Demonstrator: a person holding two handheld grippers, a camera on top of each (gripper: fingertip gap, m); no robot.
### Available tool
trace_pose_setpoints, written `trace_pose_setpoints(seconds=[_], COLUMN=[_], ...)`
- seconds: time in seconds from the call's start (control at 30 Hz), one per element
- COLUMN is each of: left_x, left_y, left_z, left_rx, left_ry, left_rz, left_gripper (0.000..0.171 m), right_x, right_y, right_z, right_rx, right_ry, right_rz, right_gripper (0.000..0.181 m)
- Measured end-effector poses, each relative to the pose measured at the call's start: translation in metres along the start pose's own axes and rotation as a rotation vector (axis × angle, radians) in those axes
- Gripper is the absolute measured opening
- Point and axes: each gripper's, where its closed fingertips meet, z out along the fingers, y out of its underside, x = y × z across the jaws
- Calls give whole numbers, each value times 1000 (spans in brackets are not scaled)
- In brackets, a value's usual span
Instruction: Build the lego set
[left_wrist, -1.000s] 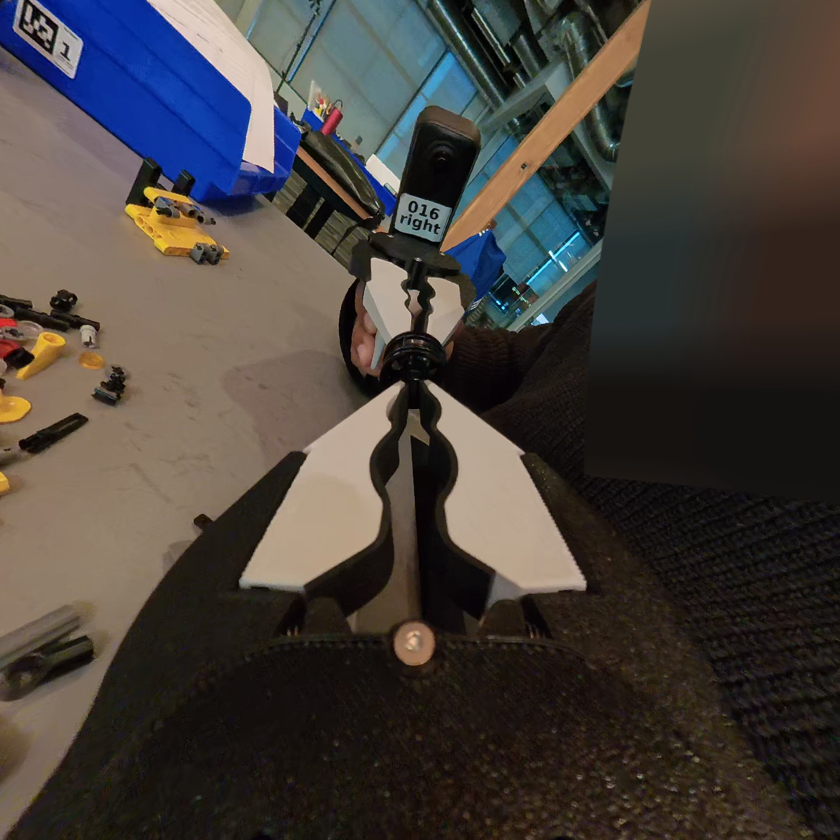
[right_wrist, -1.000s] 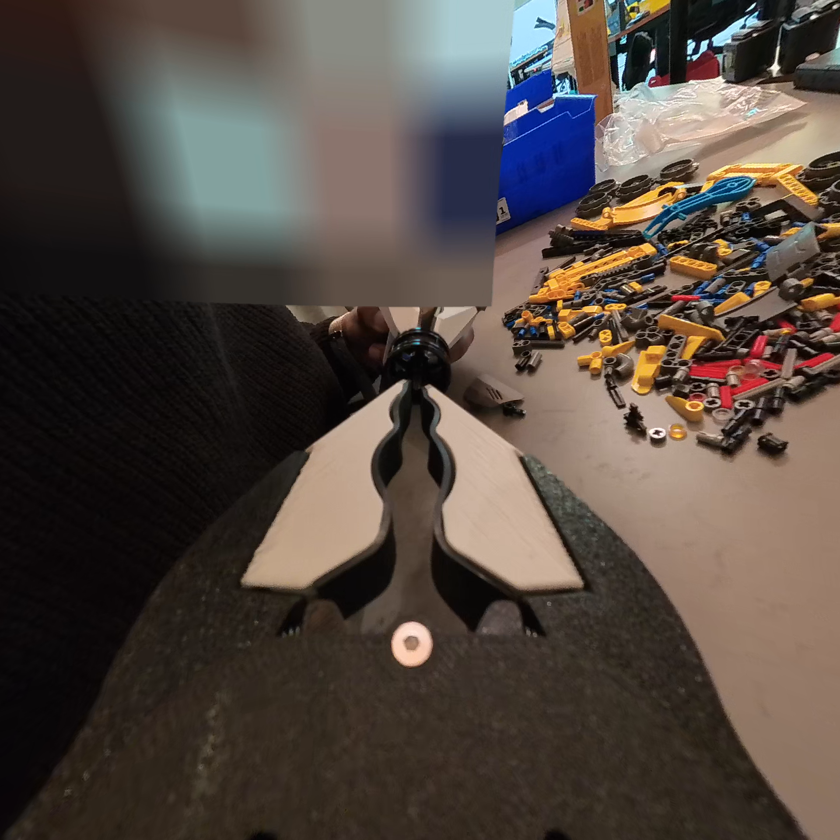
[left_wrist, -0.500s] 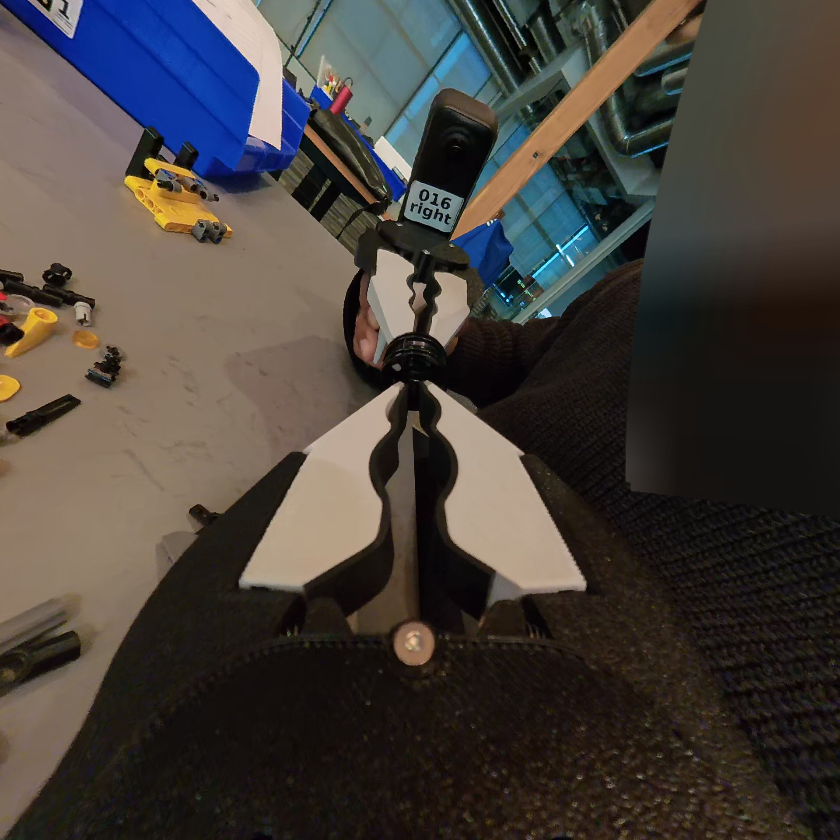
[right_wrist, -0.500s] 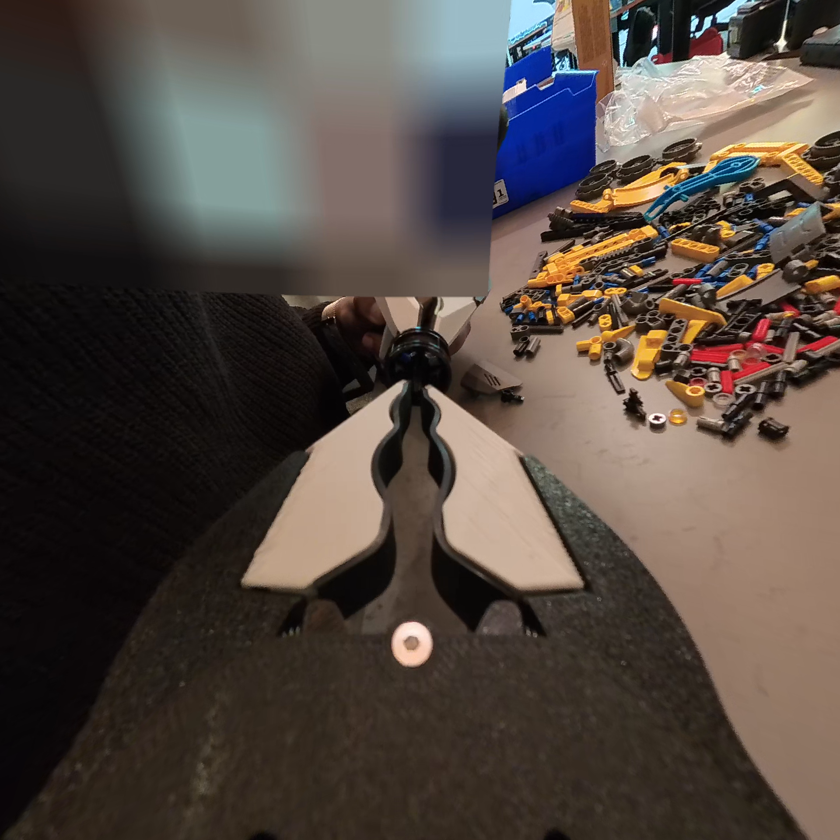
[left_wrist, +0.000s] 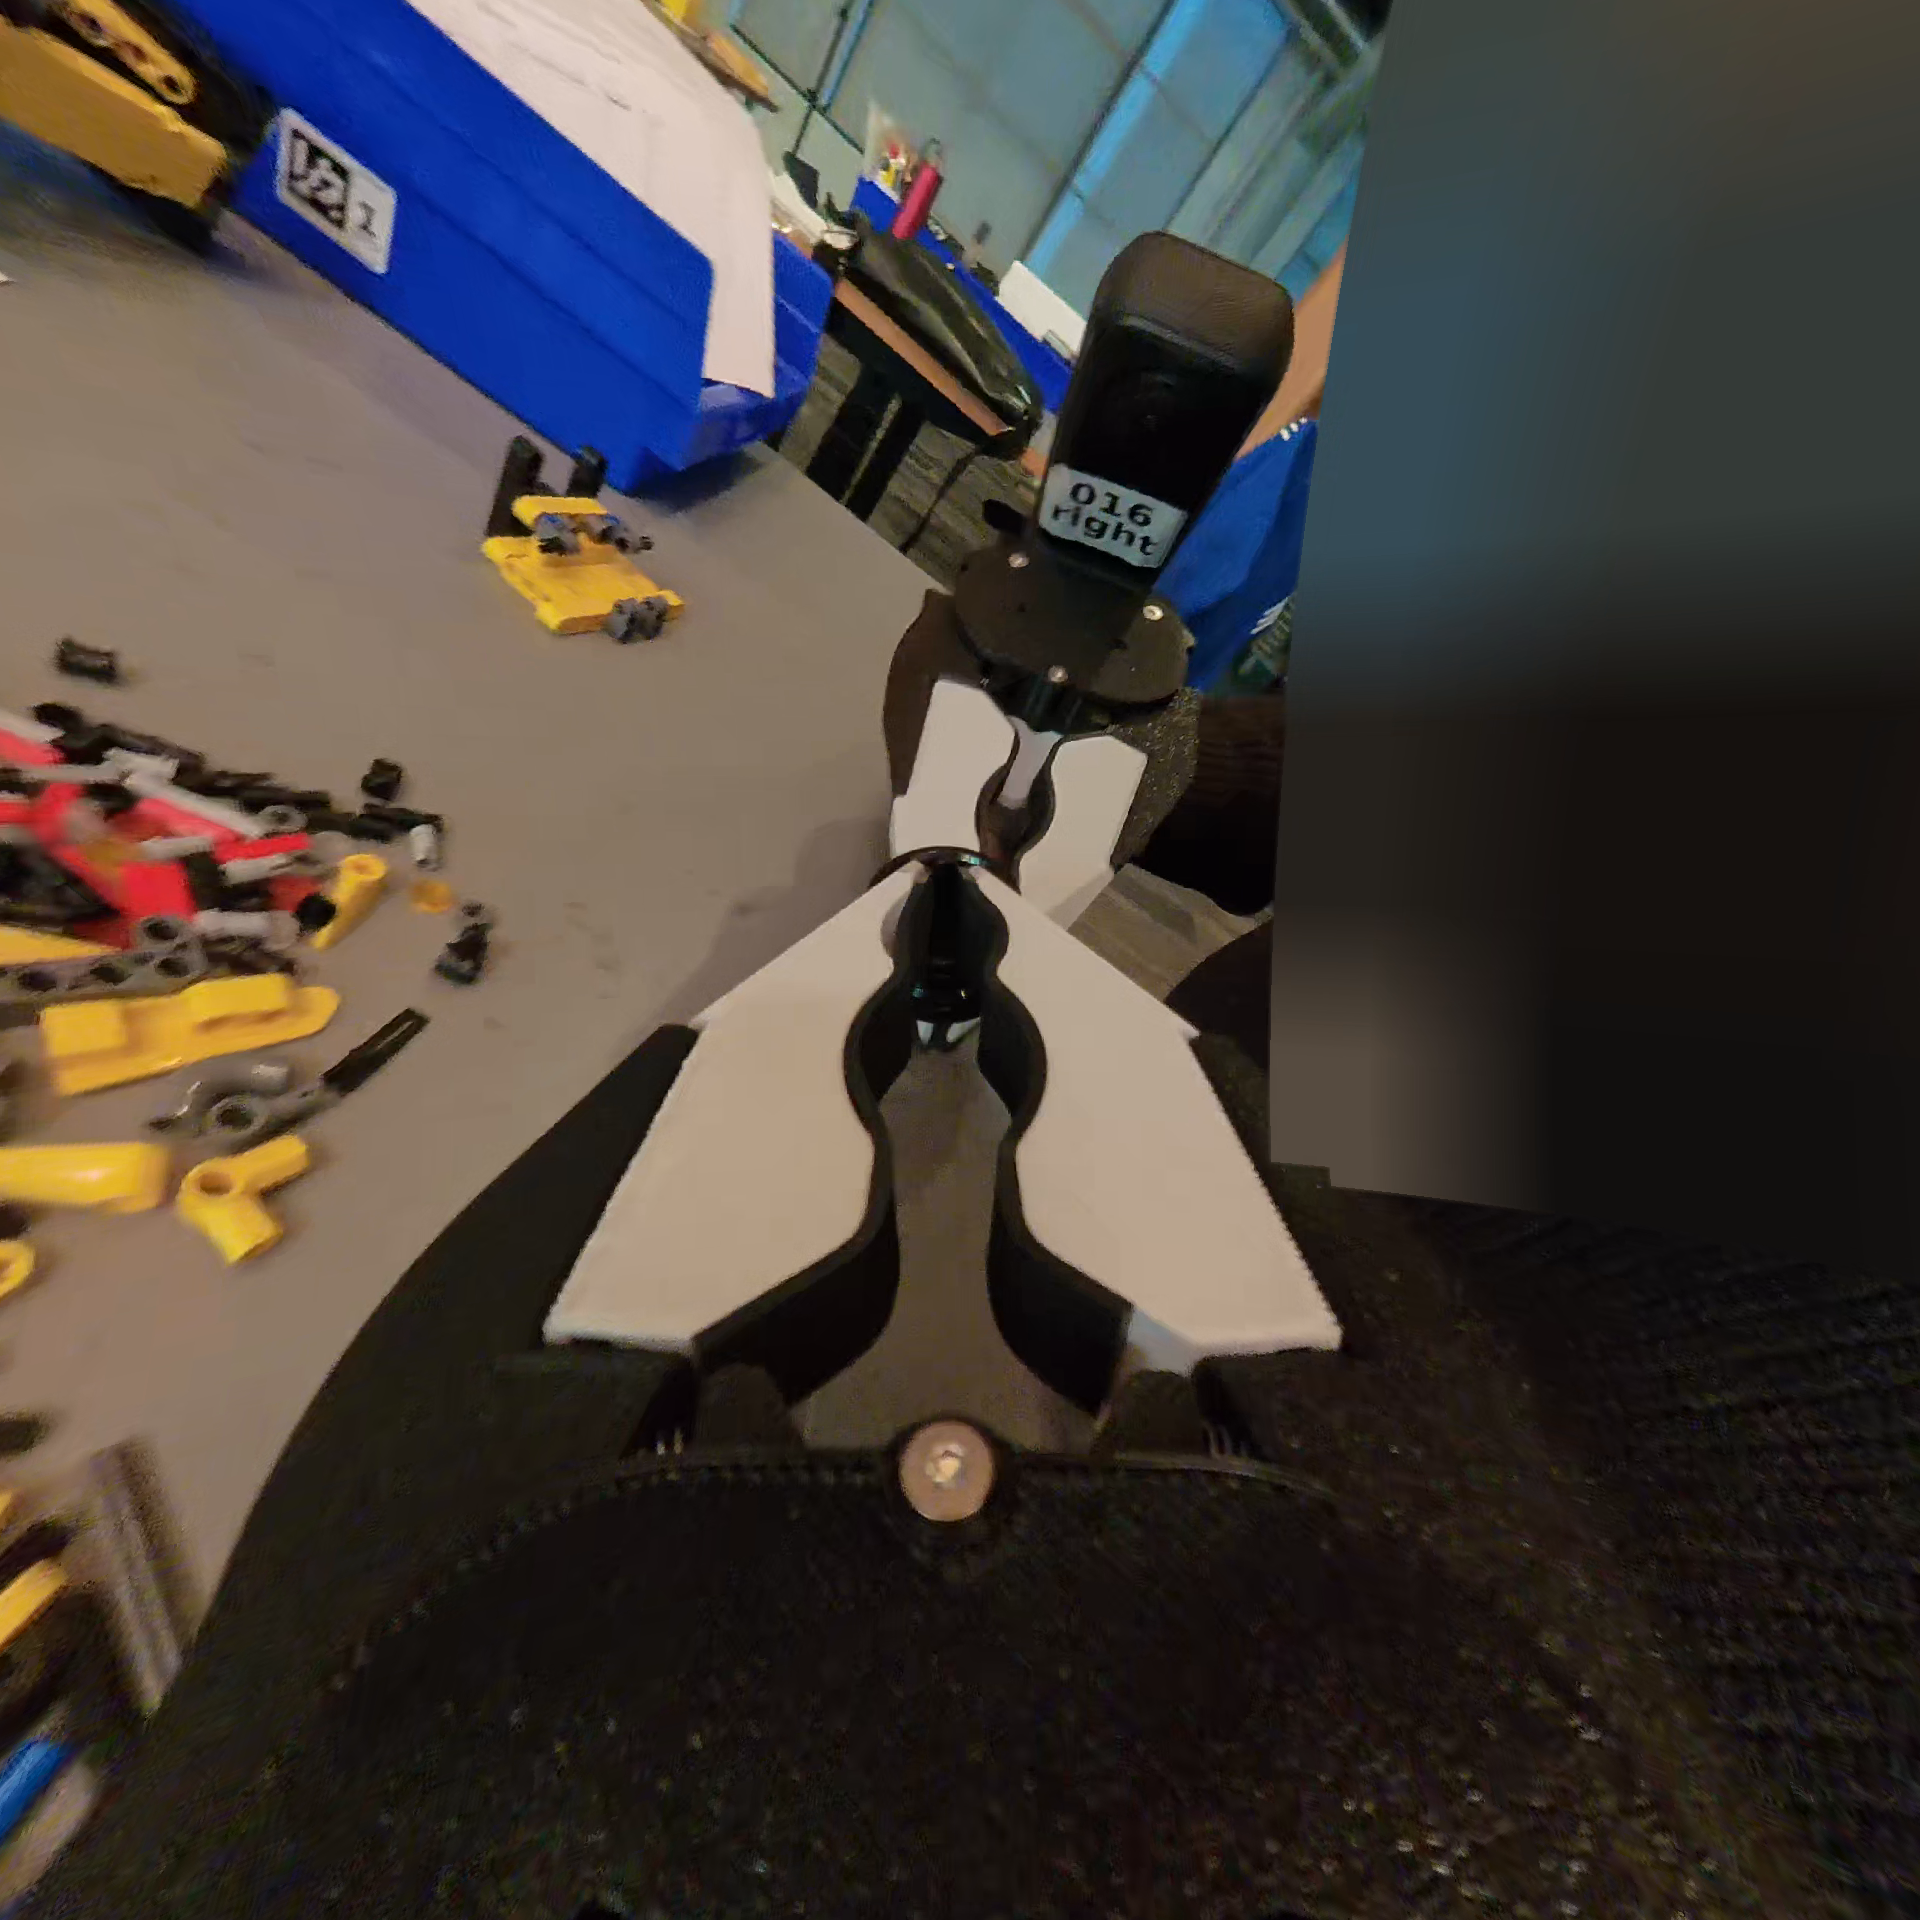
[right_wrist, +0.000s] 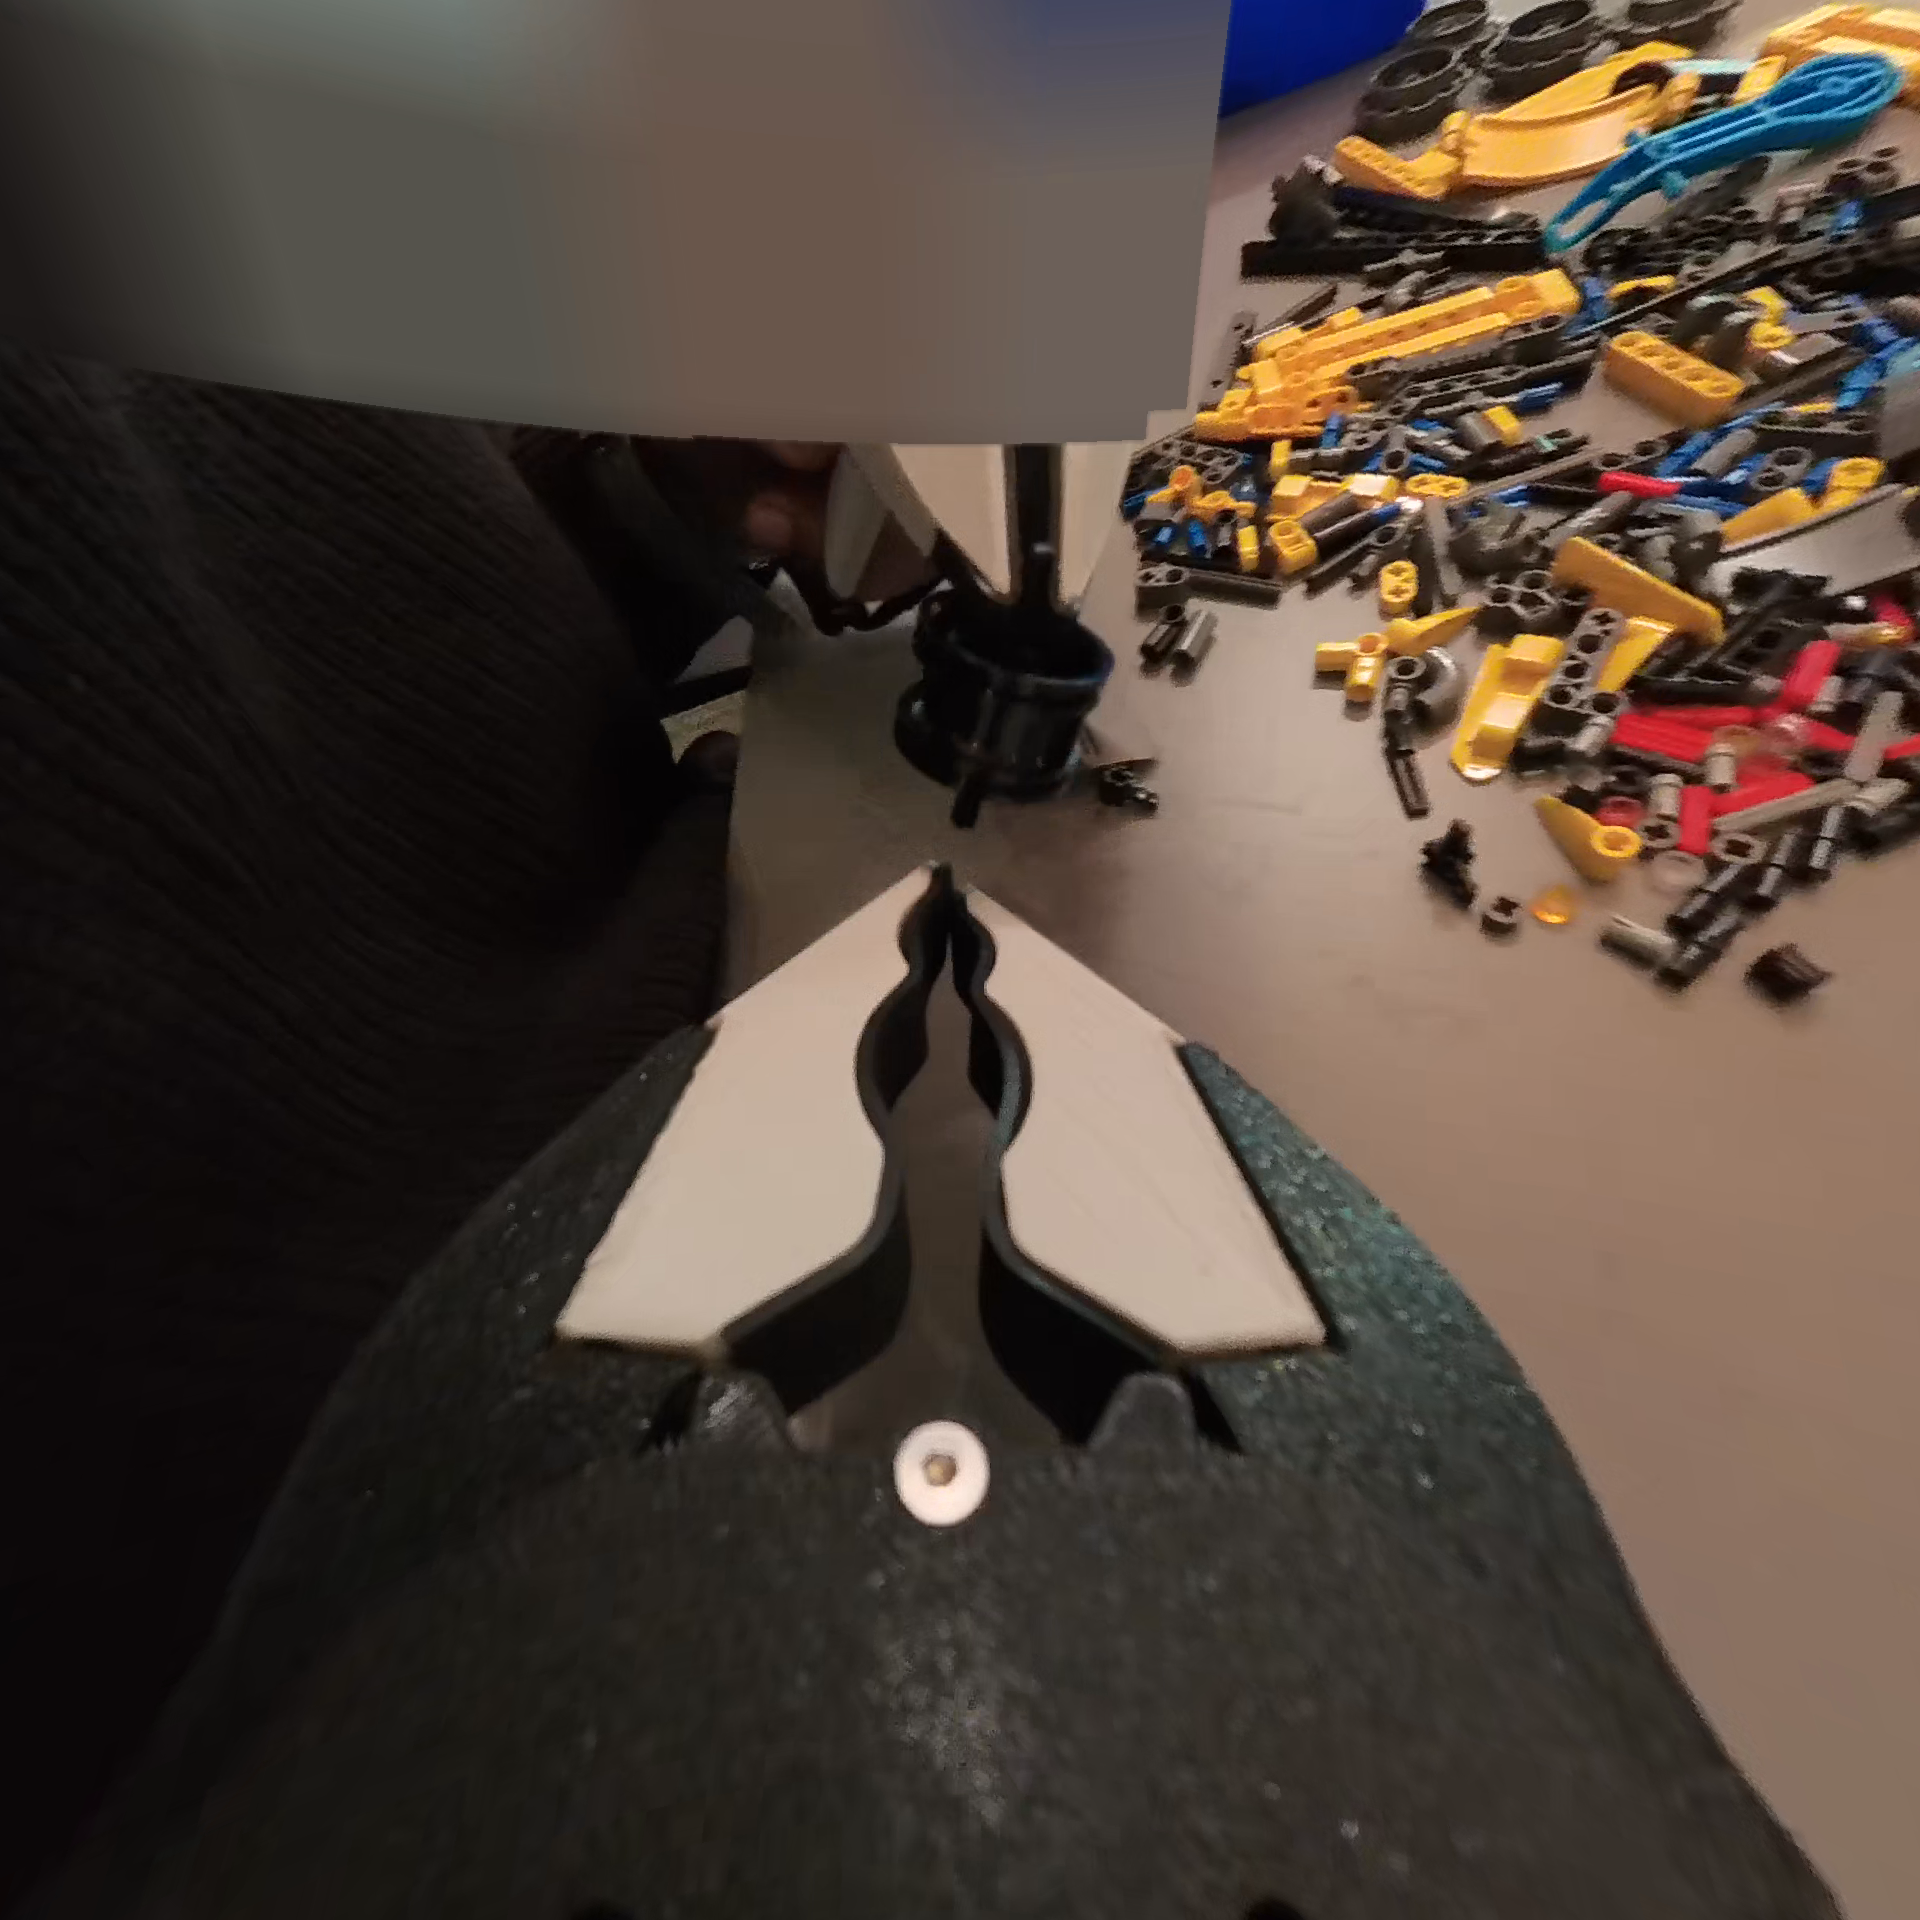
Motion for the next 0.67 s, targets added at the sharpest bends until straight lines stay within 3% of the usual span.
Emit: trace_pose_setpoints(seconds=[0.37,0.53,0.67], left_x=[-21,-31,-36], left_y=[8,-19,-44], left_z=[-12,-27,-48], left_rx=[33,271,513], left_ry=[-84,-23,140], left_rz=[-86,-281,-473], left_gripper=[1,1,0], right_x=[23,27,30], right_y=[-4,-25,-54], right_z=[-14,-13,-12], right_rx=[45,137,267], right_ry=[86,196,323], right_rz=[45,-82,-249], right_gripper=[0,25,32])
